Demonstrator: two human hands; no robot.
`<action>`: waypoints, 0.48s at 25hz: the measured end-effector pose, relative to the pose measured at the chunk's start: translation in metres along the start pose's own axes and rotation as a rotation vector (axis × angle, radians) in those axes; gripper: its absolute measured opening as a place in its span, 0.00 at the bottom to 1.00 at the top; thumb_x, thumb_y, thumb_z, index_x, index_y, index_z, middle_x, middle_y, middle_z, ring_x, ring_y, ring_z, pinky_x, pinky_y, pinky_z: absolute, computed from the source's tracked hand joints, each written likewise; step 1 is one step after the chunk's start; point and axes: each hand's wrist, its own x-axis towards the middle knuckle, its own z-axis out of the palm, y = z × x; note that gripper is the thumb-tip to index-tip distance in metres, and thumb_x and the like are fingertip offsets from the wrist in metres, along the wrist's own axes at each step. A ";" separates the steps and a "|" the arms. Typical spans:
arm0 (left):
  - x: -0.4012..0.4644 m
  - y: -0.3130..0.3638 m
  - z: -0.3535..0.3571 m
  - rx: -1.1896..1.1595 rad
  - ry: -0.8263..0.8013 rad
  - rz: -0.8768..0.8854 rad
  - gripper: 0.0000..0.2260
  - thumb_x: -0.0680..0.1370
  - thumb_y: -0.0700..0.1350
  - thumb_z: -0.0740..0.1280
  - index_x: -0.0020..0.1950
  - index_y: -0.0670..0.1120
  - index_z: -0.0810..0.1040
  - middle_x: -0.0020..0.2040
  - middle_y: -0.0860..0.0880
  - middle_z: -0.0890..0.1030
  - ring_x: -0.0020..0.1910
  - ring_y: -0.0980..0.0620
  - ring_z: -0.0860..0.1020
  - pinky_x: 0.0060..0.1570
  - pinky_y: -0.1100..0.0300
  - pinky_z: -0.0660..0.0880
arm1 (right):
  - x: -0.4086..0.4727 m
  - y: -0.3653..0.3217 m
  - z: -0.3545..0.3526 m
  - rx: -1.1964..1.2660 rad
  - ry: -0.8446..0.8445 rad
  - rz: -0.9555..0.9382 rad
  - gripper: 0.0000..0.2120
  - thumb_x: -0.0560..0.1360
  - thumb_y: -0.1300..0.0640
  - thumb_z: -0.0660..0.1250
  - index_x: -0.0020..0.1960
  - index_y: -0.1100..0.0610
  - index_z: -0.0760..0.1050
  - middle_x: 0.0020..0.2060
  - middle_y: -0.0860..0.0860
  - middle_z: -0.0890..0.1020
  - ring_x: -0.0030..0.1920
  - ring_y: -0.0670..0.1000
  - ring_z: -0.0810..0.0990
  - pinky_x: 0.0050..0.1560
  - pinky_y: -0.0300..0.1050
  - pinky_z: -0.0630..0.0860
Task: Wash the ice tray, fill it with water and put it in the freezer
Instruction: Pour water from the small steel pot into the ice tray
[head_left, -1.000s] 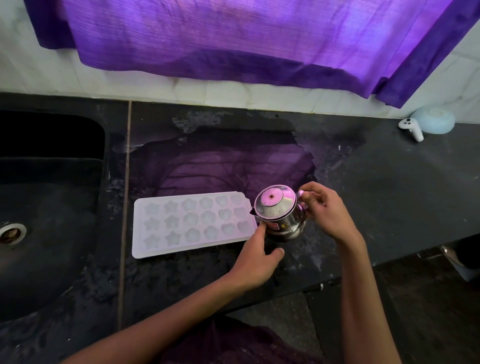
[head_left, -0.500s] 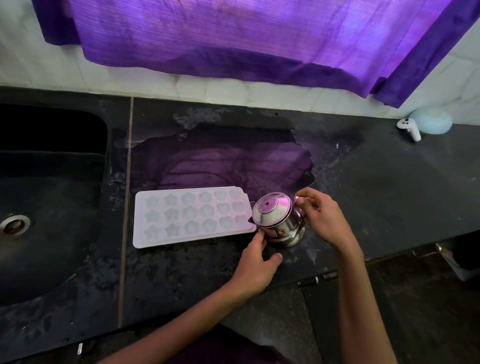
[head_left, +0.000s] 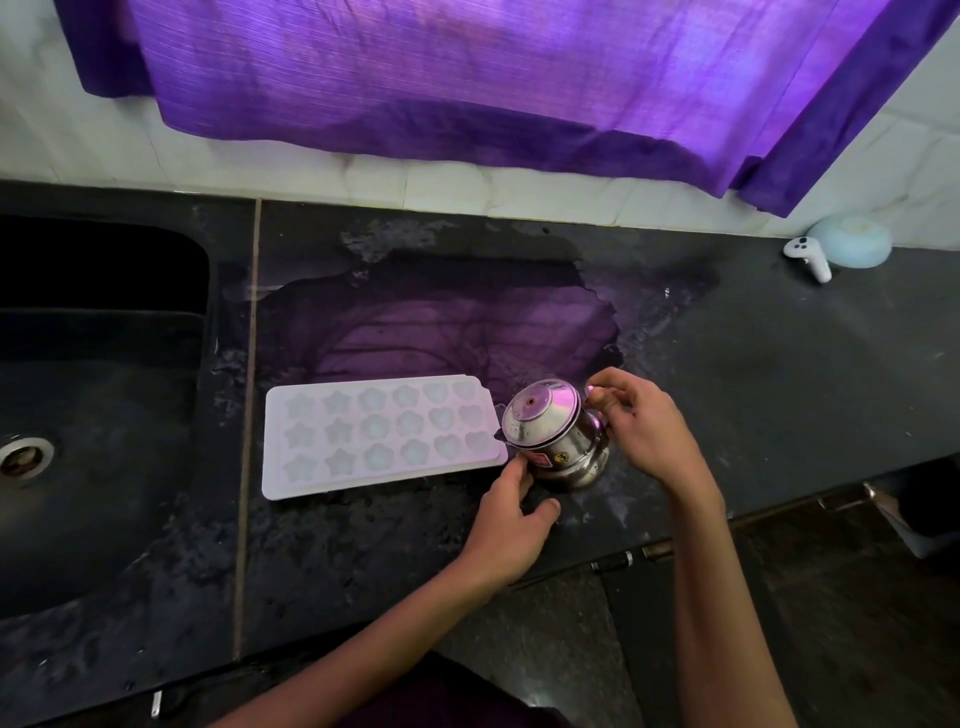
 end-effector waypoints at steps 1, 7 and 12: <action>0.000 0.000 0.000 0.000 -0.004 0.001 0.25 0.77 0.33 0.63 0.73 0.44 0.64 0.72 0.50 0.68 0.70 0.57 0.65 0.68 0.63 0.63 | 0.000 -0.001 0.000 -0.011 0.000 -0.004 0.07 0.78 0.54 0.63 0.43 0.46 0.74 0.37 0.39 0.81 0.45 0.49 0.81 0.50 0.53 0.76; 0.001 0.000 -0.001 -0.007 -0.013 -0.001 0.26 0.77 0.34 0.63 0.74 0.46 0.62 0.73 0.51 0.67 0.72 0.56 0.64 0.66 0.65 0.62 | 0.002 -0.003 -0.002 -0.049 -0.002 -0.024 0.06 0.78 0.54 0.62 0.43 0.46 0.74 0.37 0.39 0.80 0.44 0.49 0.80 0.50 0.53 0.76; 0.001 0.001 -0.001 -0.008 -0.021 0.013 0.26 0.77 0.34 0.63 0.74 0.47 0.62 0.72 0.52 0.67 0.71 0.58 0.64 0.63 0.67 0.63 | 0.002 -0.005 -0.003 -0.056 0.003 -0.019 0.06 0.78 0.54 0.62 0.43 0.46 0.74 0.39 0.42 0.81 0.45 0.50 0.80 0.51 0.53 0.76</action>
